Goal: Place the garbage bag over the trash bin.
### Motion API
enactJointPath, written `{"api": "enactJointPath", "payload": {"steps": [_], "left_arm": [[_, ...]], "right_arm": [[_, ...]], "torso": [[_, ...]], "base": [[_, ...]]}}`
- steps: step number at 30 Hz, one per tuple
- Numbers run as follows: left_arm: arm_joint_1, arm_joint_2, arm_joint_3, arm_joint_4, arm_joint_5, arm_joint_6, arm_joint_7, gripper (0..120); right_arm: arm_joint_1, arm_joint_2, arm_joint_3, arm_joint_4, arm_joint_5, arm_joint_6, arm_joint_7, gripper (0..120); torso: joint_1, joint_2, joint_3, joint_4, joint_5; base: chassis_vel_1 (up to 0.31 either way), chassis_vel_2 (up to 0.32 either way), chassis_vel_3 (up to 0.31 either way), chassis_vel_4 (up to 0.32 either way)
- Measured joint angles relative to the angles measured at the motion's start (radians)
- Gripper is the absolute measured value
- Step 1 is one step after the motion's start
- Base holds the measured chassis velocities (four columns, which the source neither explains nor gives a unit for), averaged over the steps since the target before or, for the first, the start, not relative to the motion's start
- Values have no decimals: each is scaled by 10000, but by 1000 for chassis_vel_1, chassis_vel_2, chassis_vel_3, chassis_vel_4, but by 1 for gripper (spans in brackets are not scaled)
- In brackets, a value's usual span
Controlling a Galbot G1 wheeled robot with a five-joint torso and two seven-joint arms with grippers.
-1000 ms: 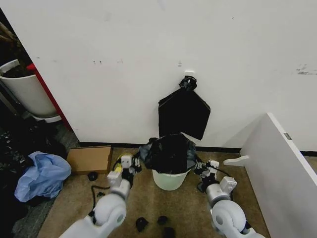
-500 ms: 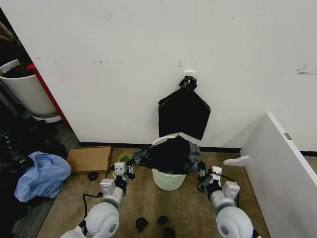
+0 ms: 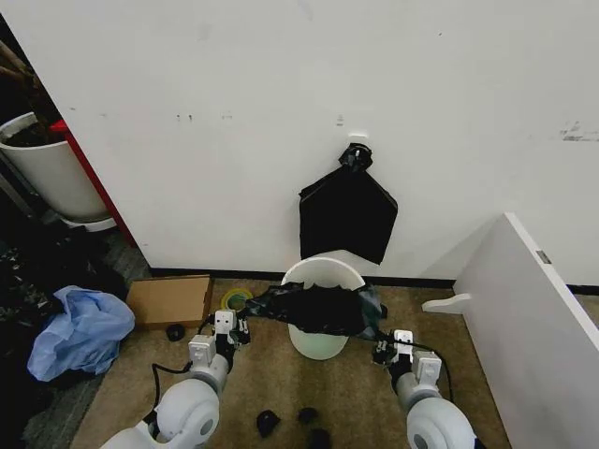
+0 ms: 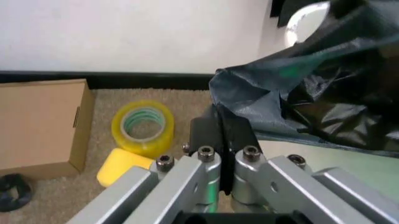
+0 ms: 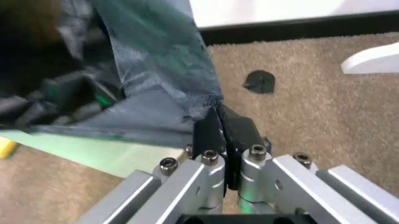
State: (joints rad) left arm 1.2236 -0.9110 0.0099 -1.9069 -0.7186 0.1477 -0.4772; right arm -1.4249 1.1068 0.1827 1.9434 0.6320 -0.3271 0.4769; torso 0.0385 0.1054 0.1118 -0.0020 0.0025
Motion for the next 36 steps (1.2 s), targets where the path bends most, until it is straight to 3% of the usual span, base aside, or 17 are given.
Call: {"api": "enactJointPath", "payload": {"steps": [16,21,24,26,32,36], "left_arm": [[-983,-135,466,878,205,395,-63,0],[-920,-139,438,665,341,334,-45,0],[-731,-130,306,491,409,260,-40,0],[-667,-129,261,477,425,231,-37,0],[-130,-175,-175,304,574,133,-21,0],[-122,-195,-255,273,594,127,-13,0]], "right_arm": [[768,188,-307,-1428,-1060,-110,-159,0],[402,166,-102,-813,-855,-91,-158,0],[-147,22,433,-167,124,515,-528,0],[-368,-67,662,-24,507,830,-802,3],[-1419,-709,1576,269,2774,2179,-2687,27],[-1816,-691,2031,245,4088,2906,-3213,41]], "torso": [[0,-2,0,0,0],[0,-2,0,0,0],[0,-2,0,1,0],[0,-2,0,0,0],[-1,-2,-1,5,2],[0,-2,-1,-1,1]], "base": [[0,0,0,0],[0,0,0,0],[0,0,0,0],[0,0,0,0],[0,0,0,0],[0,0,0,0]]}}
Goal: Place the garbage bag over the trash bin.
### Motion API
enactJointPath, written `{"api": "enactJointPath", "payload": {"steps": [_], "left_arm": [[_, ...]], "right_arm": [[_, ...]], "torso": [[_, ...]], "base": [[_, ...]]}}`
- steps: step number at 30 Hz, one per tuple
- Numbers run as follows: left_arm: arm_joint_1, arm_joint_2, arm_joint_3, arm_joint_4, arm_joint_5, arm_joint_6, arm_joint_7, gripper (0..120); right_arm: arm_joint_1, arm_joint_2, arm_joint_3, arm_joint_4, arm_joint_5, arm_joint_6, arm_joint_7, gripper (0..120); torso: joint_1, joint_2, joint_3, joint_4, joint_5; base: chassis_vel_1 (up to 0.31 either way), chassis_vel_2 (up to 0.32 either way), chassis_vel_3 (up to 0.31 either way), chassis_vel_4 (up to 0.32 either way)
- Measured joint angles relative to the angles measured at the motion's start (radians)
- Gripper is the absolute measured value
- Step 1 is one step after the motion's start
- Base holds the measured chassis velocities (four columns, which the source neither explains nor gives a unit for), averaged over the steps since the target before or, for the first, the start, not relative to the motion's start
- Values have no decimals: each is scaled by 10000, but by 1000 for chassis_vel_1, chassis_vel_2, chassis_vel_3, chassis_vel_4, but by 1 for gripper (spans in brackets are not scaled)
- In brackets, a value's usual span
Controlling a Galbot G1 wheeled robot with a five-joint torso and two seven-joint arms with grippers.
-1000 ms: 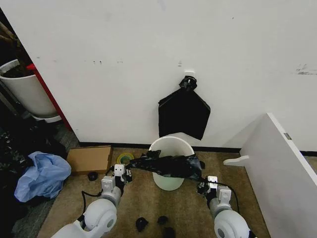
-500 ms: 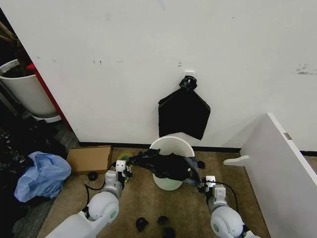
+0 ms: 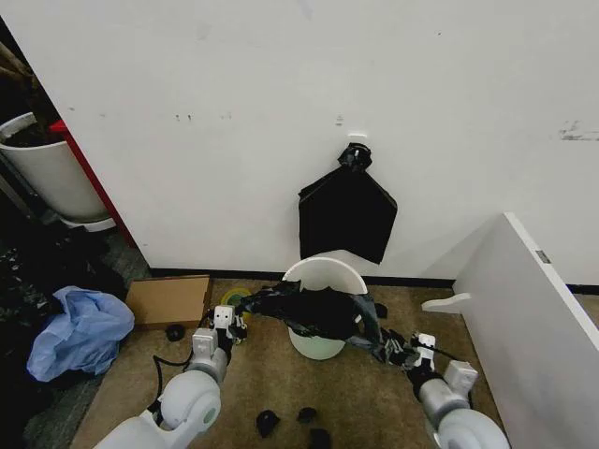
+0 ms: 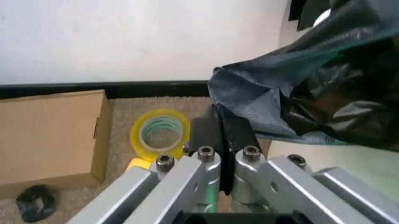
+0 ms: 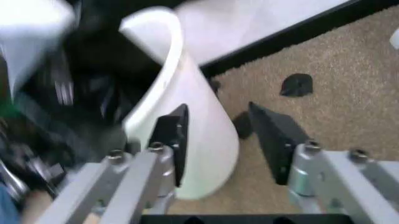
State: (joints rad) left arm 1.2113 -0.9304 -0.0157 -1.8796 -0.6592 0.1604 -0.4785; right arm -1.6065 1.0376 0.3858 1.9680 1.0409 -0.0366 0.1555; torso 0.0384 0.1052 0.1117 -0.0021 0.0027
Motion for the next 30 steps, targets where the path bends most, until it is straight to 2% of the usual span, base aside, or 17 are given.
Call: {"api": "enactJointPath", "payload": {"steps": [2,3,7,9,11,15,21,25,30], "left_arm": [[18,1,-17,-20,0,-5,0,0],[18,1,-17,-20,0,-5,0,0],[105,5,-34,-47,6,-20,0,0],[137,-3,-64,-60,9,-27,1,0],[146,-6,-73,-63,10,-34,3,0],[143,36,-97,-80,11,-57,32,0],[78,127,-52,-128,3,-60,42,0],[74,120,-31,-132,-2,-60,43,0],[74,98,-4,-138,-8,-59,43,0]], "right_arm": [[-245,81,268,28,1106,573,-592,50],[-245,81,268,28,1106,573,-592,50],[-723,124,361,162,1735,1342,-1965,66],[-1043,47,209,155,1153,1597,-2914,76],[-1185,-2,98,96,661,1715,-3323,79],[-1185,-87,-332,-381,-645,1833,-3813,97],[-531,-91,-536,-794,-833,1714,-3759,100],[-270,-65,-634,-886,-834,1587,-3584,96],[-37,3,-729,-1021,-742,1409,-3417,75]], "torso": [[0,0,0,0,1],[0,0,0,0,1],[0,0,0,1,-1],[0,0,0,1,-2],[-1,0,0,1,-2],[0,0,0,-1,0],[0,0,0,2,0],[0,0,0,2,-2],[0,0,1,2,-1]], "base": [[0,0,0,0],[0,0,0,0],[0,0,0,0],[0,0,0,0],[0,0,0,0],[0,0,0,0],[0,0,0,0],[0,0,0,0],[0,0,0,0]]}}
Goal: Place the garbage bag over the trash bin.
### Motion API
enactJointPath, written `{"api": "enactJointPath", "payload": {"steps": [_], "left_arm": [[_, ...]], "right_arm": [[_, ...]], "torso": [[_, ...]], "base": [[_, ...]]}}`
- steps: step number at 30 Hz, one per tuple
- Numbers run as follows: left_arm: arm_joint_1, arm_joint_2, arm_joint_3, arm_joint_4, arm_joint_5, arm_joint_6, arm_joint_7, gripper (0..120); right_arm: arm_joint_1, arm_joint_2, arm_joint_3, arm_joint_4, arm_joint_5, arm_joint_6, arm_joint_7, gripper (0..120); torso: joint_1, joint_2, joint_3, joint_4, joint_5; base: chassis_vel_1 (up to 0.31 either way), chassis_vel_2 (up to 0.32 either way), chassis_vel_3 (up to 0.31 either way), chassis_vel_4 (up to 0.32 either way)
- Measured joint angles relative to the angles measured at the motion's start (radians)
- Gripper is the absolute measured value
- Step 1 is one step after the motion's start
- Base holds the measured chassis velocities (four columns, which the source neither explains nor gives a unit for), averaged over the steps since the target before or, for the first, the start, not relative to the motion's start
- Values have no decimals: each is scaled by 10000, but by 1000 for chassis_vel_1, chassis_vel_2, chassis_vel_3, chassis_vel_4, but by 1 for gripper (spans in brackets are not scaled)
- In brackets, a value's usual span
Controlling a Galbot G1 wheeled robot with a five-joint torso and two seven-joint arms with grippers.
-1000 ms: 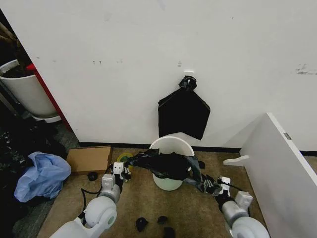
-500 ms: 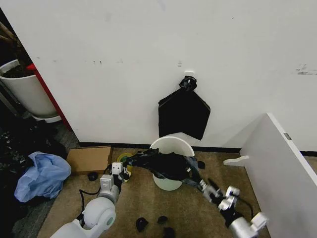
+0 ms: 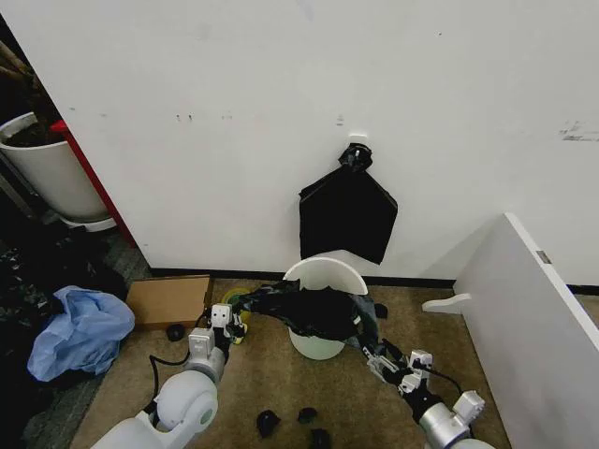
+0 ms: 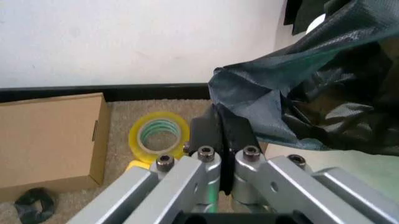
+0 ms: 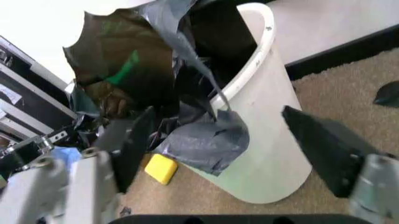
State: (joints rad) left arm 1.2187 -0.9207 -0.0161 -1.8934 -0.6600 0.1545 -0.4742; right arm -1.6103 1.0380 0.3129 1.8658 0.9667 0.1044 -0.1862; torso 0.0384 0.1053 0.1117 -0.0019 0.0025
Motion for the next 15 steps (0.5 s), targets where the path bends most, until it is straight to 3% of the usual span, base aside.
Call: {"api": "enactJointPath", "payload": {"steps": [8,13,15], "left_arm": [[4,-7,34,0,-3,0,-7,0],[-12,37,93,0,-6,1,-18,0],[-12,44,93,1,-6,4,-20,0]], "right_arm": [[18,95,-72,-56,-62,-52,371,50],[-96,44,-63,-72,-61,-59,460,26],[-118,34,-56,-72,-81,-60,471,25]], "torso": [[0,0,0,-1,1],[0,0,0,-1,0],[0,0,0,-1,0]], "base": [[0,0,0,0],[0,0,0,0],[0,0,0,0]]}}
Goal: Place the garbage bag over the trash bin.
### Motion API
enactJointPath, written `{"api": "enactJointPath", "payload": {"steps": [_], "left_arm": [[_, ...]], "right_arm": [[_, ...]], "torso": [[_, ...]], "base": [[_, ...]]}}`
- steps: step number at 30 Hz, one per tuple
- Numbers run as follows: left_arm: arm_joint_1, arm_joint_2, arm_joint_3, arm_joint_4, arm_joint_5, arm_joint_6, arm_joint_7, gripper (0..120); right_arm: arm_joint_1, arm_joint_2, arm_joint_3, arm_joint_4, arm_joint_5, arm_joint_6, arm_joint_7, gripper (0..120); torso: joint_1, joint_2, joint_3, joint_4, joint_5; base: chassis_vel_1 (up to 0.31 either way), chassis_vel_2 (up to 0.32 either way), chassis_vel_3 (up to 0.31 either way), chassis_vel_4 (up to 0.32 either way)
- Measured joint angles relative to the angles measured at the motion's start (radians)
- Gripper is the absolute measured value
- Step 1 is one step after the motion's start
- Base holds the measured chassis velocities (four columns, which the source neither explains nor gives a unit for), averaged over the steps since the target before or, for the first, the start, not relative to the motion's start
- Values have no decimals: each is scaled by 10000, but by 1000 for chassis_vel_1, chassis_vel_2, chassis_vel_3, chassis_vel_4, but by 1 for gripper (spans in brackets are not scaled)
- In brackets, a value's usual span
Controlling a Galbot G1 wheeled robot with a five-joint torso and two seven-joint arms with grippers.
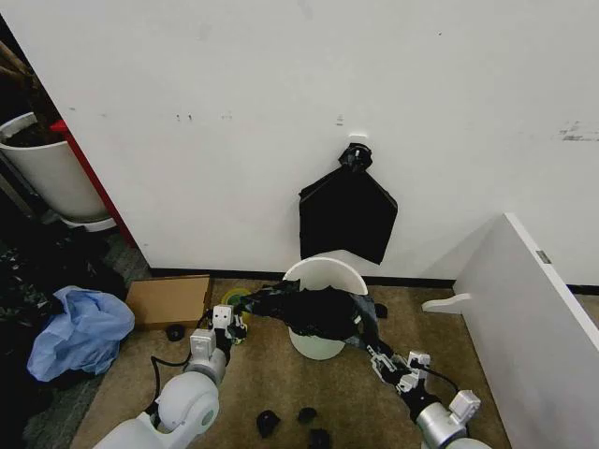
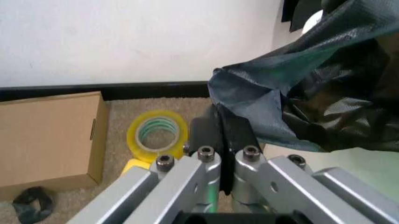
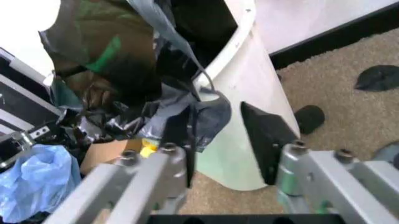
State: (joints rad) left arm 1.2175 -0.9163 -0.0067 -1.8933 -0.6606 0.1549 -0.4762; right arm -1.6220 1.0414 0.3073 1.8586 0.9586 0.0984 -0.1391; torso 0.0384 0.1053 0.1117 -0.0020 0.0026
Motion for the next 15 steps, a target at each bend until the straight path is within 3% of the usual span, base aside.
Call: {"api": "enactJointPath", "payload": {"steps": [6,15], "left_arm": [[25,13,-24,-29,0,6,-4,0],[74,7,-98,-88,93,21,12,0]], "right_arm": [[-5,1,-11,-7,-136,-23,142,0],[-123,16,-33,237,-393,-14,167,0]], "torso": [[0,0,0,0,1],[0,0,0,0,0]], "base": [[0,0,0,0],[0,0,0,0]]}}
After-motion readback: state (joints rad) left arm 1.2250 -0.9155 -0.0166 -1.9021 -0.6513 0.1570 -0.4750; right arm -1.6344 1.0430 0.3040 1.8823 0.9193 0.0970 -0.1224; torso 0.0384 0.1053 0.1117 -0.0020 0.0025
